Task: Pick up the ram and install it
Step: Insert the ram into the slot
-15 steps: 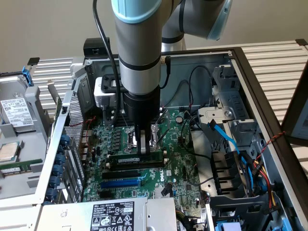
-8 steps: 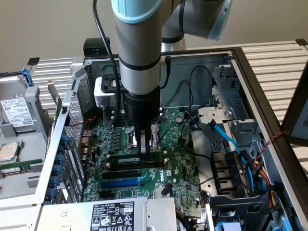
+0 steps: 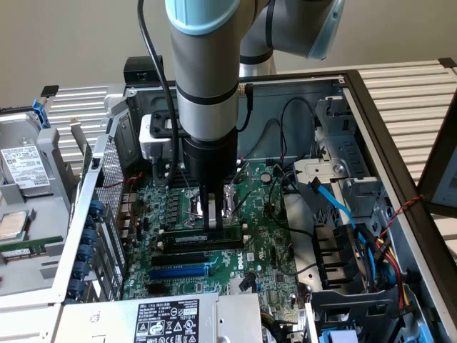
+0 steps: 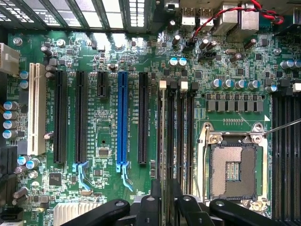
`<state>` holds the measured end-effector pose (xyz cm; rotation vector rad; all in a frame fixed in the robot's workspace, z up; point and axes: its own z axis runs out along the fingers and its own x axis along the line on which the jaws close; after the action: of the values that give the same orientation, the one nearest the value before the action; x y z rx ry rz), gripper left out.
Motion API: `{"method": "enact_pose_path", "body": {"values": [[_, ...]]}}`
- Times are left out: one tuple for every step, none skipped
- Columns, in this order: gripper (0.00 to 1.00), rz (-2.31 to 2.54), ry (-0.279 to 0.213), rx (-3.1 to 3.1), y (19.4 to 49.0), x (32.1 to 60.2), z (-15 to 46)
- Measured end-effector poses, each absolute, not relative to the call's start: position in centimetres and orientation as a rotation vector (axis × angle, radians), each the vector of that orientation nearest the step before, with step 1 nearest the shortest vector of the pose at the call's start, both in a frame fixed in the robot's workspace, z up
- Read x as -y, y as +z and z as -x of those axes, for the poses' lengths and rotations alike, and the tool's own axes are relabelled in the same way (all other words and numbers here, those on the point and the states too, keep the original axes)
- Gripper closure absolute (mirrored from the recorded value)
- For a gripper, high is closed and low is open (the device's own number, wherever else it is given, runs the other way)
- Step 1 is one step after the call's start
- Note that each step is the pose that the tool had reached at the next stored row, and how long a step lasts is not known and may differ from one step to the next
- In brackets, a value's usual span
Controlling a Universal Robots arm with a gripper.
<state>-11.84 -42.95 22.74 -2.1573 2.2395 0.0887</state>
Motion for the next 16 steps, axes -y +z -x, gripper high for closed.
{"method": "enact_pose_path", "body": {"values": [[0.78, 2.157, 0.089, -2.239, 22.7, 42.9, 11.8], [0.78, 2.157, 0.089, -2.239, 22.7, 42.9, 11.8], [0.78, 2.157, 0.089, -2.239, 22.7, 42.9, 11.8], [0.78, 2.157, 0.089, -2.239, 22.7, 42.9, 11.8], [0.78, 2.157, 0.089, -2.239, 22.7, 42.9, 11.8], [0.78, 2.157, 0.089, -2.239, 22.7, 42.9, 11.8], [0.78, 2.157, 0.089, -2.239, 22.8, 42.9, 11.8], [0.78, 2.157, 0.089, -2.239, 23.0, 42.9, 11.8], [0.78, 2.157, 0.089, -2.24, 23.3, 42.9, 11.8], [0.78, 2.157, 0.089, -2.24, 23.6, 42.9, 11.8], [0.78, 2.157, 0.089, -2.239, 23.7, 42.9, 11.8], [0.78, 2.157, 0.089, -2.24, 23.8, 42.9, 11.8], [0.78, 2.157, 0.089, -2.239, 23.8, 42.9, 11.8], [0.78, 2.157, 0.089, -2.239, 23.8, 42.9, 11.8], [0.78, 2.157, 0.089, -2.239, 23.8, 42.9, 11.8], [0.78, 2.157, 0.089, -2.239, 23.8, 42.9, 11.8]]}}
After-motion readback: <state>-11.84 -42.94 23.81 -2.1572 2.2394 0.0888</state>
